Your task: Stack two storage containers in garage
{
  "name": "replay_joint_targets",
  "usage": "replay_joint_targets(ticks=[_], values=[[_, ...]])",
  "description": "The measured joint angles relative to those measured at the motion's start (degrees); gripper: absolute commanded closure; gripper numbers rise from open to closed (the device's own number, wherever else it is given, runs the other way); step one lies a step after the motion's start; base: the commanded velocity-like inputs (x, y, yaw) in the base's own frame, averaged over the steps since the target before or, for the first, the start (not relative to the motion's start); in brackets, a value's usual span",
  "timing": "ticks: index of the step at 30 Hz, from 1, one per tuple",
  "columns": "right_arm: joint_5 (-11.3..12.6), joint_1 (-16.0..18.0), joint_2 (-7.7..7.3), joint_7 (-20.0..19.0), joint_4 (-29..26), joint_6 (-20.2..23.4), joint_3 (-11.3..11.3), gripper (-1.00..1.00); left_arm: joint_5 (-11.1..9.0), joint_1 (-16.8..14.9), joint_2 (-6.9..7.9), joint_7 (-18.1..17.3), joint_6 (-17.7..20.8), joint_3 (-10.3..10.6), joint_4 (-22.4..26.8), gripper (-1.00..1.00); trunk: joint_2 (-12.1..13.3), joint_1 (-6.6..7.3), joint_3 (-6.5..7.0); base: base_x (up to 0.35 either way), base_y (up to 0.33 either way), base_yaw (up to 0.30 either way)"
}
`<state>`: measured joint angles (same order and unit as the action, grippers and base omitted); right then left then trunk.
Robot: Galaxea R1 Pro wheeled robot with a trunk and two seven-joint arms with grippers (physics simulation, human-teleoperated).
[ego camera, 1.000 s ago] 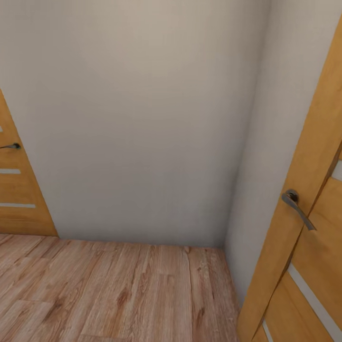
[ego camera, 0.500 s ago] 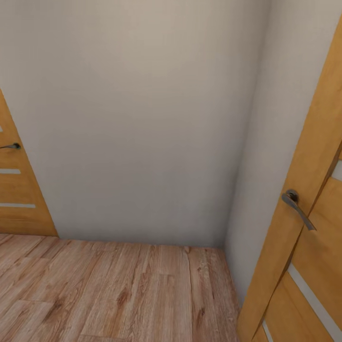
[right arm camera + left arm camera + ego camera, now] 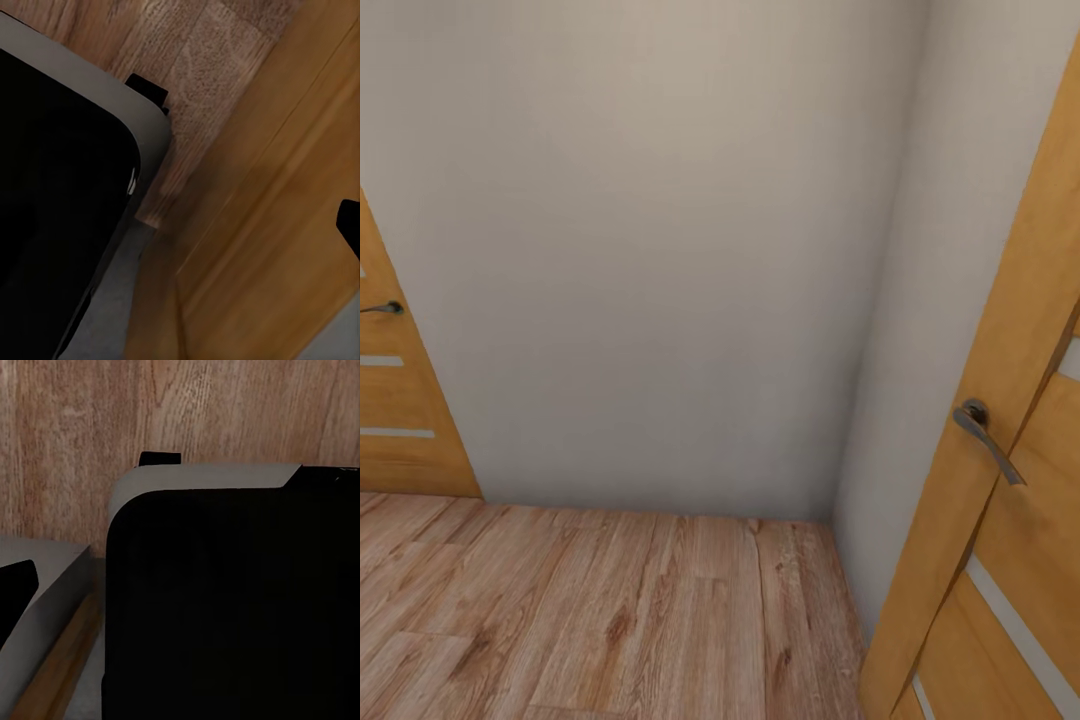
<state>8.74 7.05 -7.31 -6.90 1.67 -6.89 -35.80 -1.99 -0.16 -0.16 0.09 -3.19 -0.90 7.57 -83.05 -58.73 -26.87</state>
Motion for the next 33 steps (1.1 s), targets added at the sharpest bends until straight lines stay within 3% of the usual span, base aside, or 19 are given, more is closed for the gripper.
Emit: replay_joint_targets(ticks=[10,33], values=[[-0.03,0.0,0.08,0.0,-0.03,-0.06,-0.01,-1.0,0.0,0.0,0.0,-0.01,0.0,0.0,-0.07,-1.0,0.0,0.01,0.0,0.182,0.0,0.0],[-0.19,0.0,0.09,0.0,-0.07,0.04,-0.08,-1.0,0.0,0.0,0.0,0.04,0.0,0.0,-0.02,-1.0,0.0,0.0,0.0,0.006,0.0,0.0]])
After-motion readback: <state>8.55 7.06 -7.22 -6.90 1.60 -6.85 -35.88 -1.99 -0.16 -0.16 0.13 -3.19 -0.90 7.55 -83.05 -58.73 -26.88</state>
